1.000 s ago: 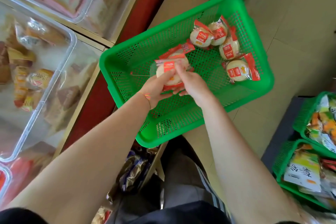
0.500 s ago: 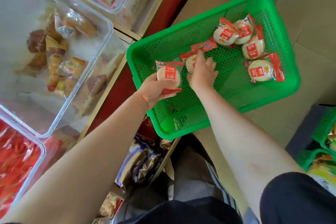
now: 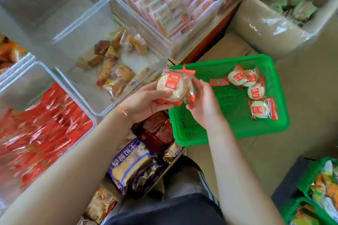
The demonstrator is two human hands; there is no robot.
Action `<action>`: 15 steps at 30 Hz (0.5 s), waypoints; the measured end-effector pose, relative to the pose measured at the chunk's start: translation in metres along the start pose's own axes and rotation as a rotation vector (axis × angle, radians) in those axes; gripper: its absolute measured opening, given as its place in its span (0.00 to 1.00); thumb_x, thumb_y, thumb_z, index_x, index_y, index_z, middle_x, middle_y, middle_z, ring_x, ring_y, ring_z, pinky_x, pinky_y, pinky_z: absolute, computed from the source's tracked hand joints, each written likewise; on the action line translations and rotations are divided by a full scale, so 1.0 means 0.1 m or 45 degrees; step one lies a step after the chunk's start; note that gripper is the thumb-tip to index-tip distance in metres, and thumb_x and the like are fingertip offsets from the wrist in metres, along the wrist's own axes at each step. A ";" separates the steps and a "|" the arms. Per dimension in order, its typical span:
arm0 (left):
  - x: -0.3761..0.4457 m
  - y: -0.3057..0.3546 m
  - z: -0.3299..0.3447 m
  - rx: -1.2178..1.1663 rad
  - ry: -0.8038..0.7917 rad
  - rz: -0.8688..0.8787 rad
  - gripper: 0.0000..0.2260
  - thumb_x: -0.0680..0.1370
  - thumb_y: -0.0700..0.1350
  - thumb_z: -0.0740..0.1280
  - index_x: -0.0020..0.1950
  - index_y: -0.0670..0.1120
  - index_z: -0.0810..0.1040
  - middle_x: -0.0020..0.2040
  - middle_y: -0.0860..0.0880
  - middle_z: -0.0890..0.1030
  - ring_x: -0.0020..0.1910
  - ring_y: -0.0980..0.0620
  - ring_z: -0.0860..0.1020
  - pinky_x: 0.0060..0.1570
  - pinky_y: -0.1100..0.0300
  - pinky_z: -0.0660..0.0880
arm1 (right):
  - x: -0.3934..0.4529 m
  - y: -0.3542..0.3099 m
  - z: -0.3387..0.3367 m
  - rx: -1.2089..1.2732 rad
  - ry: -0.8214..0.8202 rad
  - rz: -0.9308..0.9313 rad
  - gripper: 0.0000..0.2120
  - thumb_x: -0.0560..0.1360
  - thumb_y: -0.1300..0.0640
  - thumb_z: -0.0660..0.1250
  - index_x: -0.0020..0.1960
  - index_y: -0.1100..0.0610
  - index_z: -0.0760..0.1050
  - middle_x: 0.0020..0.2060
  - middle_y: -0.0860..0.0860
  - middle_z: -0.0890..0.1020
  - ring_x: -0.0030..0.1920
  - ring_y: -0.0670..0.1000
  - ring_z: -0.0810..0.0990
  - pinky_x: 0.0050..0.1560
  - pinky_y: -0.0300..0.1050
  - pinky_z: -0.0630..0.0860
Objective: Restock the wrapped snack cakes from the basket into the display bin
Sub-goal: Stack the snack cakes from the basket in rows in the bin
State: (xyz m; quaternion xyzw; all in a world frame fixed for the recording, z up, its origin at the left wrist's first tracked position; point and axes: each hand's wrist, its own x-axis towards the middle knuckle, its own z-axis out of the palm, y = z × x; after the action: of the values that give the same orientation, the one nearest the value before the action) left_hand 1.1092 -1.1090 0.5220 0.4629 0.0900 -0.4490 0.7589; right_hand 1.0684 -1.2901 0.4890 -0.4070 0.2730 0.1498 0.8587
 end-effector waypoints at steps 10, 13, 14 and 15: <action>-1.69 0.44 -1.09 -0.586 0.536 0.565 0.11 0.72 0.39 0.68 0.54 0.44 0.75 0.42 0.49 0.80 0.31 0.58 0.75 0.29 0.71 0.72 | -0.01 0.51 1.93 -0.173 -0.285 -0.007 0.26 0.73 0.64 0.70 0.70 0.60 0.69 0.60 0.63 0.80 0.55 0.60 0.82 0.49 0.53 0.80; -2.07 0.42 -1.54 -0.734 0.736 0.633 0.05 0.77 0.38 0.64 0.50 0.44 0.77 0.37 0.49 0.82 0.28 0.57 0.78 0.24 0.67 0.73 | 0.02 0.83 2.37 -0.353 -0.211 0.048 0.29 0.66 0.57 0.76 0.66 0.55 0.73 0.57 0.58 0.83 0.55 0.57 0.83 0.52 0.54 0.80; -2.17 0.41 -1.68 -0.735 0.786 0.648 0.05 0.77 0.39 0.63 0.50 0.44 0.77 0.36 0.49 0.82 0.28 0.56 0.77 0.23 0.66 0.72 | 0.05 0.94 2.49 -0.427 -0.181 0.059 0.34 0.65 0.55 0.78 0.68 0.56 0.71 0.59 0.57 0.82 0.58 0.57 0.81 0.58 0.57 0.78; -2.25 0.41 -1.81 -0.714 0.850 0.667 0.05 0.77 0.39 0.63 0.51 0.44 0.78 0.36 0.49 0.81 0.28 0.56 0.77 0.22 0.66 0.71 | 0.09 1.05 2.59 -0.496 -0.170 0.045 0.34 0.66 0.54 0.78 0.69 0.57 0.71 0.59 0.58 0.81 0.59 0.58 0.80 0.61 0.57 0.76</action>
State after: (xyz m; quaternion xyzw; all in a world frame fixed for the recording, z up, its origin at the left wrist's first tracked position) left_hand 1.0601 -0.8254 0.5710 0.3668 0.3256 -0.0298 0.8710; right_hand 1.1150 -1.0219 0.5540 -0.5496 0.1886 0.2416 0.7772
